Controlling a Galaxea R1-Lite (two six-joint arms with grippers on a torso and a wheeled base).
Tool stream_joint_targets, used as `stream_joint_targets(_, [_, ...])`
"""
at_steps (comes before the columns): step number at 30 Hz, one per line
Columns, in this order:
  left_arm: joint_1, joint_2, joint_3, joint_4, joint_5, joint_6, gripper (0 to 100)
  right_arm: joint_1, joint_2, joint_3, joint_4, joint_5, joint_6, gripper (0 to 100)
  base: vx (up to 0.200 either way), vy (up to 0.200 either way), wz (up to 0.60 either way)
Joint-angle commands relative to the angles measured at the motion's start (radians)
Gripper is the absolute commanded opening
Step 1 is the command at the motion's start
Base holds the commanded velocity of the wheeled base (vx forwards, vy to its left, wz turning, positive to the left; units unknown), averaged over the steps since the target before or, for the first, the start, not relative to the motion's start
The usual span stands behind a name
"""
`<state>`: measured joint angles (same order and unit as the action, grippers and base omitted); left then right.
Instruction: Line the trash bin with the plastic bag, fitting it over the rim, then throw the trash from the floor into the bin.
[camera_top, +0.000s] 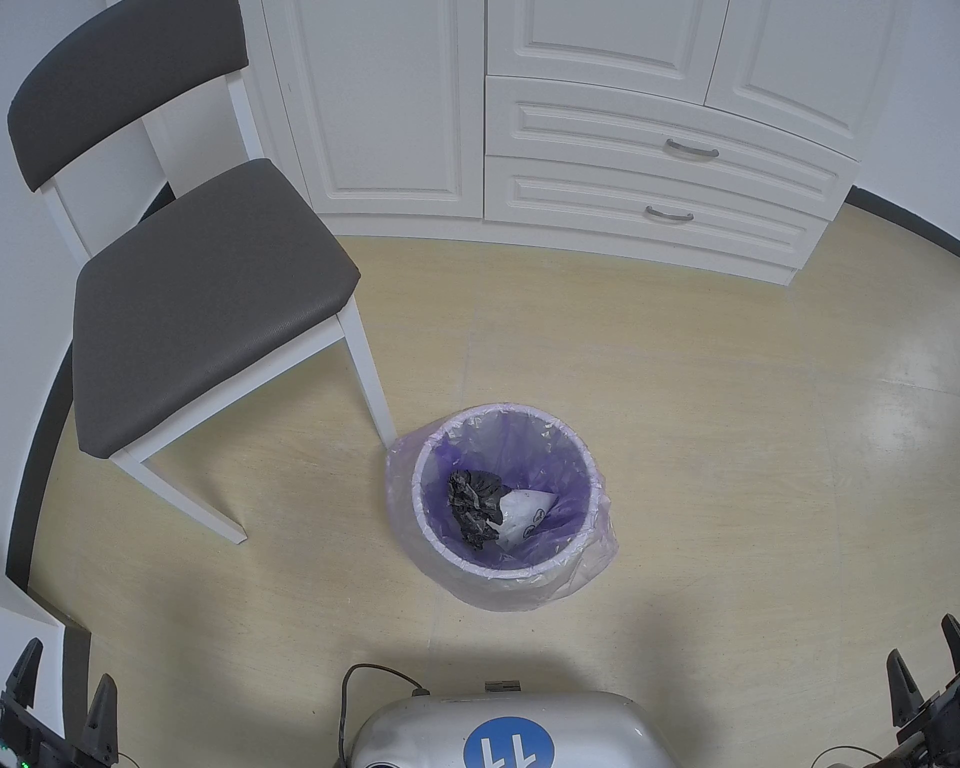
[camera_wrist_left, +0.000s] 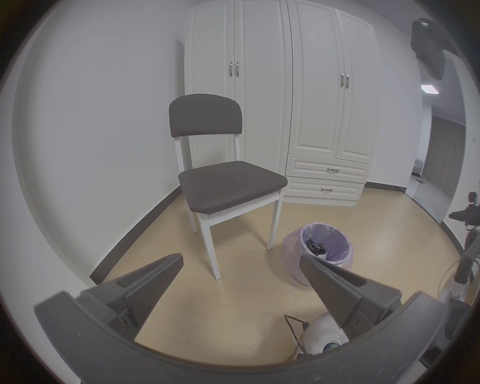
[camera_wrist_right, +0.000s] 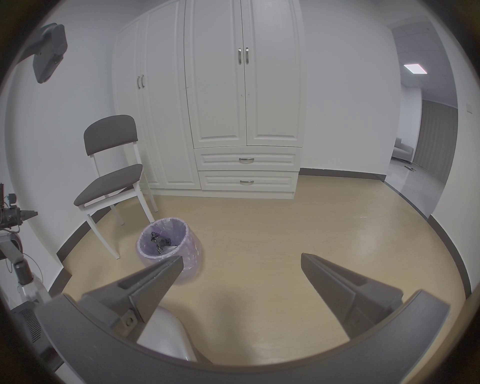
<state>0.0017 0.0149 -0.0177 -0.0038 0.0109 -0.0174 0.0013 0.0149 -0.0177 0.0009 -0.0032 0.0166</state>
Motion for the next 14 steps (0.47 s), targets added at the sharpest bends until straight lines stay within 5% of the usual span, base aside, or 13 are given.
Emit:
stream_joint_targets(1, [0.000, -0.015, 0.018, -0.001, 0.001, 0.001, 100, 0.000, -0.015, 0.018, 0.001, 0.000, -0.004, 100, 0.000, 0.000, 0.00])
stream_joint_targets(14, [0.000, -0.015, 0.018, -0.001, 0.001, 0.007, 100, 0.000, -0.015, 0.018, 0.001, 0.000, -0.004, 100, 0.000, 0.000, 0.00])
